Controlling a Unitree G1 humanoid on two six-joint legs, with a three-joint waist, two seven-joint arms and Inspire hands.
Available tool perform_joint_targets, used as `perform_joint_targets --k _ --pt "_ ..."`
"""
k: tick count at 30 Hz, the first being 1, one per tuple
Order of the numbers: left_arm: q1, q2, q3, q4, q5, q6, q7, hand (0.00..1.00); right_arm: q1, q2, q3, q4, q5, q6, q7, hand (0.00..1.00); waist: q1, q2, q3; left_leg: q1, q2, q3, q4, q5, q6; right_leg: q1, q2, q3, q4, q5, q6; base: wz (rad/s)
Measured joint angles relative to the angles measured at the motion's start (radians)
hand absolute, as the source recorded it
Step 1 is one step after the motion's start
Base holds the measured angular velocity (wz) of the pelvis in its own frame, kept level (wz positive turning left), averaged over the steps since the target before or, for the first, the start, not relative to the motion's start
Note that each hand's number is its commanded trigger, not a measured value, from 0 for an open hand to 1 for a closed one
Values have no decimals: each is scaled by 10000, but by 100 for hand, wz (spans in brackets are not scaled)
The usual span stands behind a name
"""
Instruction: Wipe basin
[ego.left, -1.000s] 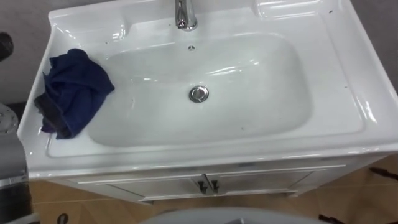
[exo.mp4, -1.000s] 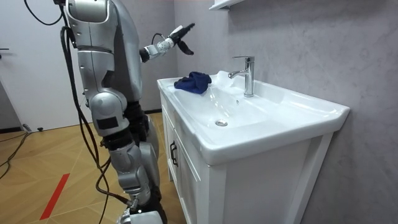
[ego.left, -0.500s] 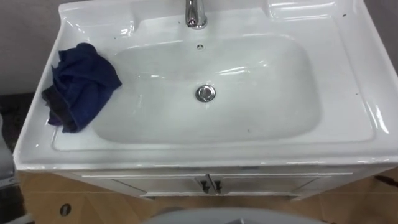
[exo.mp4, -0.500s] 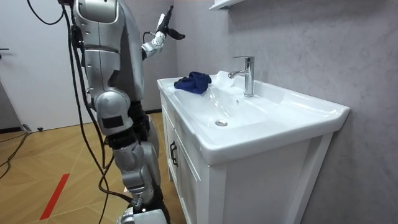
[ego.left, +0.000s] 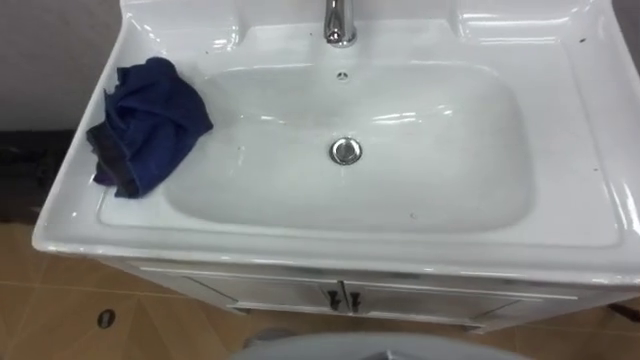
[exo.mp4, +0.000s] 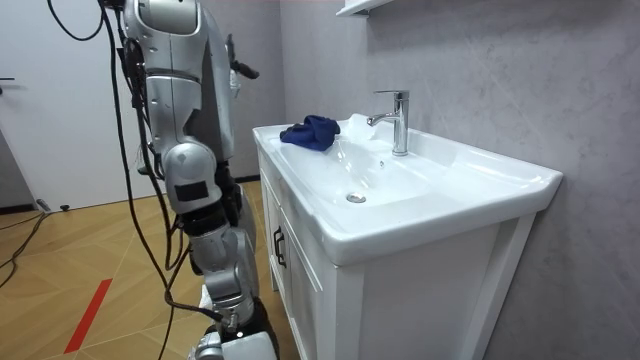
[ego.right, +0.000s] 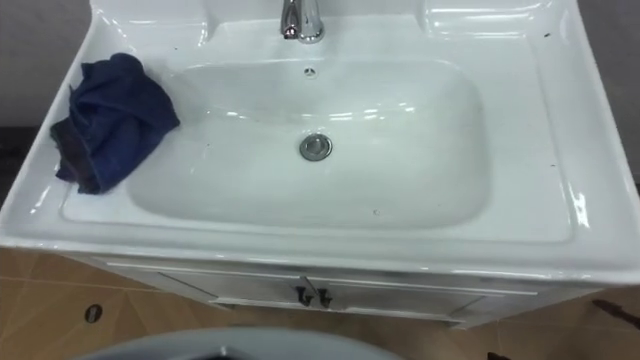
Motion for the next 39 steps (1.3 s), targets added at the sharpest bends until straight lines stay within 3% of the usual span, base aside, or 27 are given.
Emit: perform_joint_targets --k 3,5,6,9,11,12,14,21,27,33,39 --pt "640 -291 -71 1235 -1053 -27 30 0 -68 3 2 -149 -90 12 20 0 12 -71 -12 -7 -92 -46 -9 16 27 17 -93 -47 22 -26 43 8" --pt "1030 -744 -390 2165 -1371 -57 52 0 -160 124 217 -198 -17 9 30 0 73 -155 -26 -61 -122 -143 -10 26 43 19 -113 -168 21 -22 59 14" --pt "1091 -832 -542 2468 -1382 -62 52 0 -177 168 222 -198 11 10 41 0 85 -216 -41 -80 -123 -180 -10 30 50 22 -112 -223 21 -22 59 21" --pt "1450 -1359 -1503 3779 -1420 -61 -45 0 -286 268 251 -183 49 19 209 0 44 -381 -49 -178 -157 -402 49 32 53 59 -120 -435 -2 -26 64 21" --pt "1680 -1702 -2654 4782 -1390 -70 -156 0 -326 331 482 -98 277 17 209 0 44 -506 -21 -149 -216 -552 123 32 54 219 -162 -608 -20 -44 92 22" --pt "1694 -1781 -2923 5109 -1392 -69 -203 0 -353 325 568 -67 282 17 211 0 25 -593 28 -146 -228 -552 146 32 54 240 -174 -618 -18 -47 98 11" --pt "1673 -2023 -3546 6074 -1368 -60 -557 0 -391 378 596 -45 274 6 215 0 -47 -606 41 -145 -241 -551 203 25 64 299 -194 -664 -14 -47 99 6" --pt "1655 -2019 -4742 7615 -1268 30 -1990 0 -351 415 602 330 799 -96 317 0 -428 -586 68 -162 -250 -577 210 13 94 338 -208 -769 -6 -55 111 4" --pt "1258 -2070 -5325 8060 -1031 479 -3798 0 -405 518 578 371 1101 -197 409 0 -927 -684 87 -198 -255 -470 232 15 97 330 -235 -793 -19 -69 133 1" --pt "791 -2200 -6172 8093 -485 992 -5198 0 -507 596 688 354 1095 -237 688 0 -1159 -865 134 -299 -236 89 376 9 110 287 -282 -749 -18 -93 168 -1" --pt "417 -2332 -6166 8117 626 1362 -6377 0 -441 646 683 365 1088 -218 755 0 -1179 -978 144 -291 -237 480 506 -69 212 241 -346 -552 55 -102 194 -8"
